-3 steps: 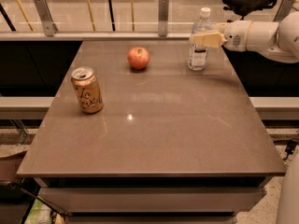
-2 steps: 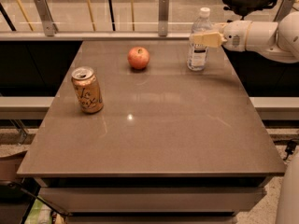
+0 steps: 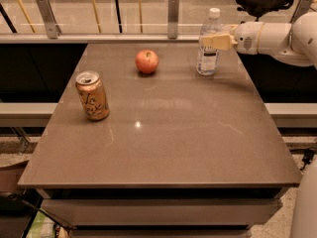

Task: Pick blue plastic bottle

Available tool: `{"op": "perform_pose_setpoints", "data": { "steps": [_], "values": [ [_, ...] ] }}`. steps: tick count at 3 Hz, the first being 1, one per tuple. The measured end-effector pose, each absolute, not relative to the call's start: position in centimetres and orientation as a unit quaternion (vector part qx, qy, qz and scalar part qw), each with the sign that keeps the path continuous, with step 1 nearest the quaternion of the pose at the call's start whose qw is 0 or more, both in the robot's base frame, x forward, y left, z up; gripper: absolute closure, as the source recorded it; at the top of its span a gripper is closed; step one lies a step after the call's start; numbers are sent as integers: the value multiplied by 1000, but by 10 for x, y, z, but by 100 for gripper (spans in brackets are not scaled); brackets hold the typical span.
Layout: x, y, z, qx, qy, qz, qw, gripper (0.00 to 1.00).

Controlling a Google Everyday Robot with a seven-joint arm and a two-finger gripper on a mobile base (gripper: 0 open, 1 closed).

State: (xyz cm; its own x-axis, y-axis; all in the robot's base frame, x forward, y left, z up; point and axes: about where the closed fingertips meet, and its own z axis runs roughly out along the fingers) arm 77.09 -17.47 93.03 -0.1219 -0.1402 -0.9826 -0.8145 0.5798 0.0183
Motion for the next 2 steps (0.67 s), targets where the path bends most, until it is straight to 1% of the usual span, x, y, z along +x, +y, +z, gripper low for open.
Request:
{"op": "perform_pose_setpoints", "data": {
  "steps": [1,2],
  "values": [
    [771,-173,931,-348,687,299,563,100],
    [764,-169,951,-361,687,285,562,100]
  ]
}}
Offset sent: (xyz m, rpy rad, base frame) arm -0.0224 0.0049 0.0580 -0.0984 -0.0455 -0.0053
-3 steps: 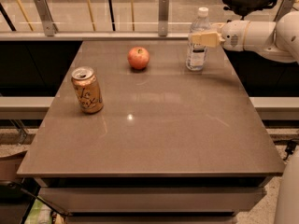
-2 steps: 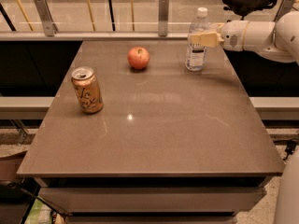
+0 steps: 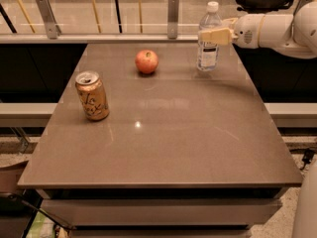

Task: Pick blue plastic bottle

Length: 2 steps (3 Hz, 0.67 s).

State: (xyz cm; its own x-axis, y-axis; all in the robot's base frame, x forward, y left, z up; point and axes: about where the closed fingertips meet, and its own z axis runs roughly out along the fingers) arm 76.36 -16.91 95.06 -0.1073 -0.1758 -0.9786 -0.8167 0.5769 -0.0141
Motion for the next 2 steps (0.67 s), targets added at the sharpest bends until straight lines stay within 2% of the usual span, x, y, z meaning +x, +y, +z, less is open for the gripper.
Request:
{"op": "perform_pose_setpoints", "data": {
  "steps": [2],
  "values": [
    [751,-169,1000,-376,686,242,574,100]
  ]
}}
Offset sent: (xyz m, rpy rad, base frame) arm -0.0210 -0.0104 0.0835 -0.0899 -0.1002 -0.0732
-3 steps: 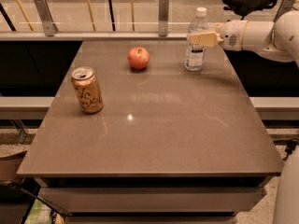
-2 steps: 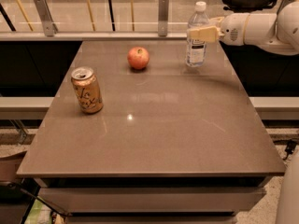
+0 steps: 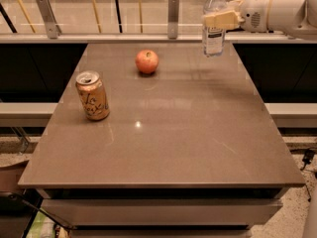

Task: Pick blue plastic bottle

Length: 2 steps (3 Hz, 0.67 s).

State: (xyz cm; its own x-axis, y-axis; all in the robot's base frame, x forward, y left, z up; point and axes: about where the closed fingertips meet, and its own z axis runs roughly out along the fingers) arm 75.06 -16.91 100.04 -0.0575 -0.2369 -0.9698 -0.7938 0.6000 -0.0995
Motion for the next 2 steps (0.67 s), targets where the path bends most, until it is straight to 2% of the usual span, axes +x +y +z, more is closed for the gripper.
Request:
{"op": "perform_pose_setpoints", "data": {
  "steps": [2],
  "values": [
    [741,-170,1050,-392,663,198,606,100]
  ]
}}
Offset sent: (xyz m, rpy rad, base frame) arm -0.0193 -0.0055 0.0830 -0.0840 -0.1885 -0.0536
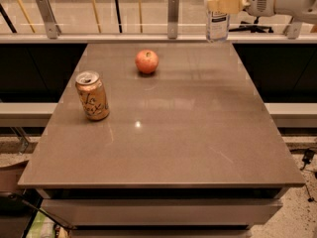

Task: Pick blue plastic bottle

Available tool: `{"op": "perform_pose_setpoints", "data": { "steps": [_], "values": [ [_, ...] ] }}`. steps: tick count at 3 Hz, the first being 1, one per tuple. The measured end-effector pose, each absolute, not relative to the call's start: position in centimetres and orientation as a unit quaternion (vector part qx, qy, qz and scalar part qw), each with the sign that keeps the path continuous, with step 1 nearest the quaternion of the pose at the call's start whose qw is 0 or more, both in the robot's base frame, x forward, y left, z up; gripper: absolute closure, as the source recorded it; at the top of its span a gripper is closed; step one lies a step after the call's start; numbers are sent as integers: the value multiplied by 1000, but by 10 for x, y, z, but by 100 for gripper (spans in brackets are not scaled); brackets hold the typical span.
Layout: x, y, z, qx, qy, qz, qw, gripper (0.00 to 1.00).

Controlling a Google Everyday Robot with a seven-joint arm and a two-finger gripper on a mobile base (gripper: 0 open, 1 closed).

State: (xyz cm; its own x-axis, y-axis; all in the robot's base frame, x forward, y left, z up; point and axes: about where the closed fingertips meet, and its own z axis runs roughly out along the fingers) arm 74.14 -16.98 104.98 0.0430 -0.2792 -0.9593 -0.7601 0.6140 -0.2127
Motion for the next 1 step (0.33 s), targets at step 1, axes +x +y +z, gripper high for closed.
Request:
{"op": "perform_pose_setpoints", "data": {
  "steps": [1],
  "values": [
    [741,-169,1051,-393,662,197,607,100]
  ]
}}
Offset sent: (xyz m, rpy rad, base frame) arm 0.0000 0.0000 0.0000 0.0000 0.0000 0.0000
